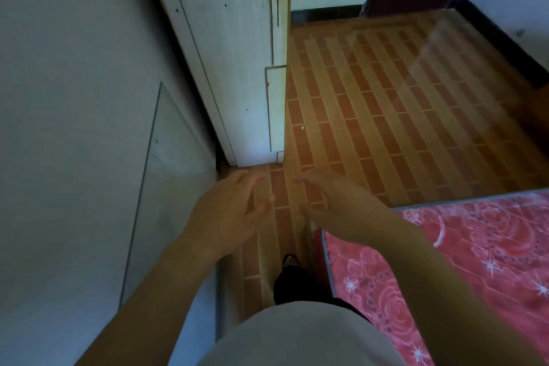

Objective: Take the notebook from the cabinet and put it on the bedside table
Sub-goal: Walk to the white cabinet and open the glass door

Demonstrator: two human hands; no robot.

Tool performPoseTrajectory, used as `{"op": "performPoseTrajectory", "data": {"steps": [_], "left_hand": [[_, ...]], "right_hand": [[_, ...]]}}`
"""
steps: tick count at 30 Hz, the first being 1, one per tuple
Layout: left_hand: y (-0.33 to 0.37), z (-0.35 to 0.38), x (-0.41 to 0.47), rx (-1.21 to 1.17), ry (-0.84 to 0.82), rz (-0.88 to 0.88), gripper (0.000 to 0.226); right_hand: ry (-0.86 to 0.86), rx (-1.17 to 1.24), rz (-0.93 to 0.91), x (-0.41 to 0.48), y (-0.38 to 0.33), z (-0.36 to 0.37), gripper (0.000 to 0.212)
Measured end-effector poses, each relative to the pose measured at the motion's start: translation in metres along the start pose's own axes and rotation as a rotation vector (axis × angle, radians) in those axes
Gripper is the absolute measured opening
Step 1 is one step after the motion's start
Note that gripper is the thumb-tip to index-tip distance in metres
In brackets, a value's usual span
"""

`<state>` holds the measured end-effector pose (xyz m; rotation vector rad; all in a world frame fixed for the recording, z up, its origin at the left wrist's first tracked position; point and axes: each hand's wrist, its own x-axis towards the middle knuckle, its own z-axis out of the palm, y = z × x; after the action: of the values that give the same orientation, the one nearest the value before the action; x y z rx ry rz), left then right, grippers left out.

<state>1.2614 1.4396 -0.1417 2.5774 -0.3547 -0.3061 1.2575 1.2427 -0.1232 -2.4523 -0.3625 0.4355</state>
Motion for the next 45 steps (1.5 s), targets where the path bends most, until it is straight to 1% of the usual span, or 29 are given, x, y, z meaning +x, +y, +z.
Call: {"op": "performPoseTrajectory", "data": {"steps": [2, 5, 9, 13, 16, 19, 22, 25, 27, 33, 39, 45], "left_hand": [[0.005, -0.010, 0.043, -0.015, 0.000, 0.020, 0.046], [0.009, -0.023, 0.102, -0.018, 0.009, 0.035, 0.044], [0.002, -0.032, 0.159, -0.048, -0.037, 0.010, 0.046], [-0.012, -0.043, 0.215, -0.053, -0.069, 0.006, 0.044], [-0.018, -0.050, 0.272, -0.053, -0.091, 0.075, 0.043], [-0.016, -0.057, 0.330, -0.023, -0.137, 0.169, 0.043], [-0.008, -0.065, 0.385, 0.015, -0.191, 0.265, 0.045], [0.006, -0.068, 0.437, 0.049, -0.258, 0.361, 0.048], [0.018, -0.064, 0.466, 0.048, -0.319, 0.415, 0.047], [0.057, -0.046, 0.530, 0.035, -0.437, 0.495, 0.047], [0.101, -0.024, 0.612, 0.050, -0.477, 0.550, 0.050], [0.177, 0.003, 0.712, 0.046, -0.464, 0.507, 0.048]], "right_hand": [[0.009, 0.009, -0.003, 0.032, 0.010, -0.027, 0.033], [0.060, -0.014, -0.016, 0.081, 0.036, -0.056, 0.036], [0.037, -0.012, 0.080, 0.130, 0.060, -0.079, 0.043], [0.023, 0.050, 0.104, 0.178, 0.079, -0.091, 0.044], [0.038, 0.056, 0.161, 0.218, 0.092, -0.108, 0.053], [0.149, 0.023, 0.222, 0.250, 0.100, -0.136, 0.052], [0.201, 0.018, 0.278, 0.275, 0.108, -0.162, 0.052], [0.244, 0.008, 0.358, 0.295, 0.126, -0.183, 0.053], [0.282, 0.044, 0.409, 0.300, 0.139, -0.193, 0.053], [0.306, 0.140, 0.561, 0.301, 0.181, -0.218, 0.054], [0.347, 0.158, 0.626, 0.324, 0.243, -0.271, 0.054], [0.393, 0.107, 0.623, 0.352, 0.328, -0.361, 0.053]]}}
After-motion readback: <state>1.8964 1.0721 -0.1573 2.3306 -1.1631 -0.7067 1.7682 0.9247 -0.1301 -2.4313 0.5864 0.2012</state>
